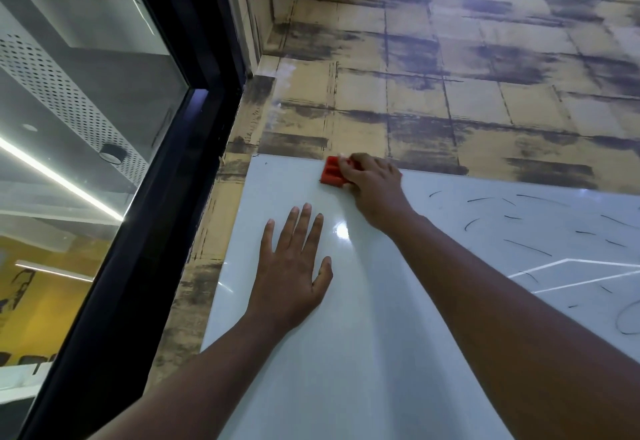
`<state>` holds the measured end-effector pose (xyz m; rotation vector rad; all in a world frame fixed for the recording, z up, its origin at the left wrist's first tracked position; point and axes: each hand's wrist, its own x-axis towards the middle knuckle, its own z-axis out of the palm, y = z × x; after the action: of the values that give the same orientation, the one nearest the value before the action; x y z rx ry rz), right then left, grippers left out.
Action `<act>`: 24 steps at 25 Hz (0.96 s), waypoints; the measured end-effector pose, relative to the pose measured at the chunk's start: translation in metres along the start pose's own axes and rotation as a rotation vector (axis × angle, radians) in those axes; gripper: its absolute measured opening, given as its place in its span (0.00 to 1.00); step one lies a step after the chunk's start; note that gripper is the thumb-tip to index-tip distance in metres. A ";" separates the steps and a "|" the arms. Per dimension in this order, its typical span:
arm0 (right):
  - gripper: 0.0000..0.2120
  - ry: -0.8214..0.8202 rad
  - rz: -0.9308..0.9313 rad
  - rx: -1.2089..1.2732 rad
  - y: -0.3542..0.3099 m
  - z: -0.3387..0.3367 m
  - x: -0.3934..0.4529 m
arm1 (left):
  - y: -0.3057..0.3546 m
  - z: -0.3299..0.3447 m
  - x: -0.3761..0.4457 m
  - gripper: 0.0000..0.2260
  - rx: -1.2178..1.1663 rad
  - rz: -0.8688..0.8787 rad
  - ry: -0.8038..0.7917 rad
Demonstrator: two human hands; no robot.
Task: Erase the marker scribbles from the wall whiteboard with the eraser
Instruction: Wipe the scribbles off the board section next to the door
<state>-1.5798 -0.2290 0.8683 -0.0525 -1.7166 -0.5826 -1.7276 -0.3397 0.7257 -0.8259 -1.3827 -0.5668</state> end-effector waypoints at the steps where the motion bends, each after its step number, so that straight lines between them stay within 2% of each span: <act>1: 0.28 -0.025 -0.028 -0.012 -0.013 0.002 0.008 | 0.000 0.000 0.000 0.33 0.000 -0.002 0.005; 5: 0.33 -0.074 -0.167 -0.043 -0.069 0.015 0.018 | 0.001 0.000 0.001 0.33 -0.011 -0.002 -0.007; 8: 0.34 -0.080 -0.208 -0.051 -0.069 0.015 0.018 | -0.008 -0.003 0.000 0.32 -0.038 0.013 0.003; 12: 0.26 -0.004 -0.036 0.039 -0.015 -0.005 0.011 | -0.025 -0.009 -0.003 0.31 -0.082 0.080 0.015; 16: 0.26 -0.011 0.069 0.033 0.026 -0.018 -0.012 | -0.024 -0.009 -0.007 0.31 -0.064 0.075 0.000; 19: 0.31 -0.095 0.085 -0.041 0.021 -0.015 -0.015 | -0.020 -0.006 -0.009 0.30 -0.062 0.078 0.030; 24: 0.31 -0.070 0.037 -0.034 -0.042 -0.007 0.018 | -0.009 -0.004 -0.012 0.30 0.025 -0.018 0.034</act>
<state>-1.5923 -0.2740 0.8713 -0.1297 -1.7695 -0.5886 -1.7333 -0.3497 0.7151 -0.7814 -1.3649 -0.5745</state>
